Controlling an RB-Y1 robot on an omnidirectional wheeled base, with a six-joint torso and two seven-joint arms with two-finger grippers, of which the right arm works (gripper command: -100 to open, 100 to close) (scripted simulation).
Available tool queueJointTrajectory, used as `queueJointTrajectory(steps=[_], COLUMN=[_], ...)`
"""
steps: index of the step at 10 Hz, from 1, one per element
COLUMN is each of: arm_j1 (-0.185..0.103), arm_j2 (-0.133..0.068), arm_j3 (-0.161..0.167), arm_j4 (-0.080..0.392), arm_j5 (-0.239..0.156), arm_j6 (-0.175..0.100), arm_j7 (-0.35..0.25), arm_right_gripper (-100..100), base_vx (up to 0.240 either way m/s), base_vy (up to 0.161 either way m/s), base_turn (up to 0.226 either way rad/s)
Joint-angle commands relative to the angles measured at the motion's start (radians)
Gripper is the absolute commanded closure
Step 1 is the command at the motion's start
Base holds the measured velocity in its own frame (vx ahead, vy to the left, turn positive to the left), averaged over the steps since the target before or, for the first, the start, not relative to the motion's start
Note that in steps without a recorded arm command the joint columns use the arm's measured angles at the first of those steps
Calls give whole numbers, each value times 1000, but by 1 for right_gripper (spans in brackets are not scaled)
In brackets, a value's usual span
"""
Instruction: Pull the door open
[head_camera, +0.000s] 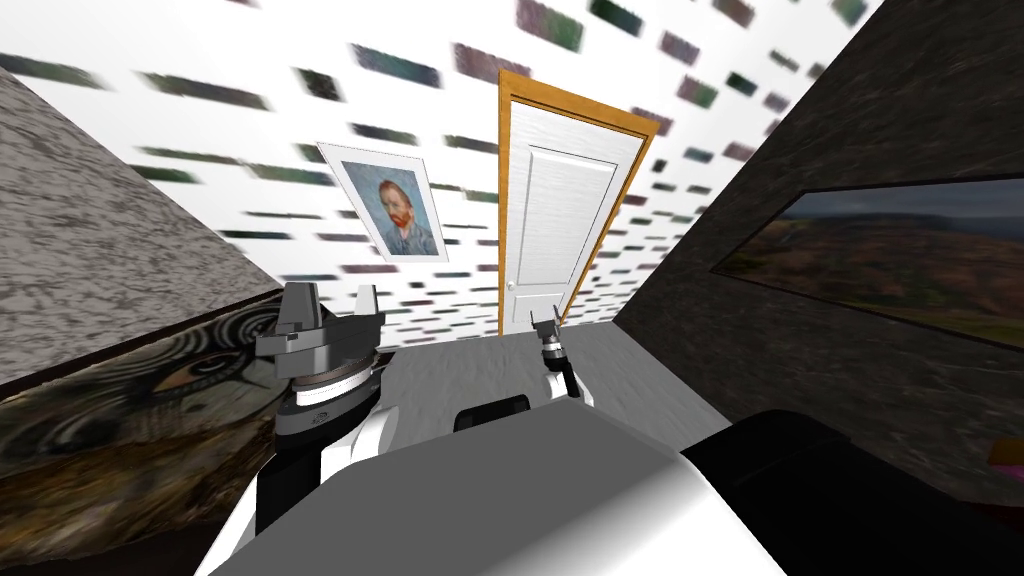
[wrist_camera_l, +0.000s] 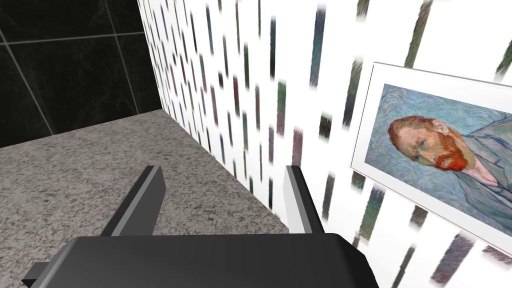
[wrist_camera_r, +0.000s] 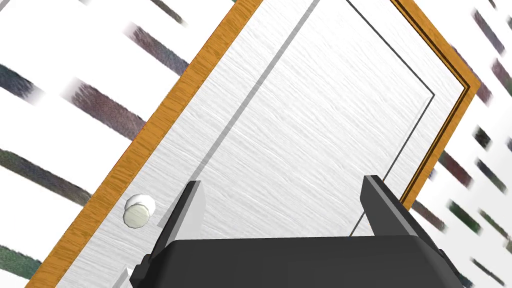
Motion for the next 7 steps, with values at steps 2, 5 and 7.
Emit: queueJointTrajectory(steps=[2, 5, 7], arm_j1=[-19, -45, -61], arm_j2=[-14, -30, -41], arm_j3=[13, 27, 37], arm_j4=[68, 149, 203], arm_j5=[-22, -47, -63], arm_j6=[-8, -19, -26], arm_j7=[-69, -146, -197], arm_right_gripper=[-100, -100, -100], base_vx=[91, 109, 94], base_vy=[29, 19, 24], base_turn=[16, 15, 15])
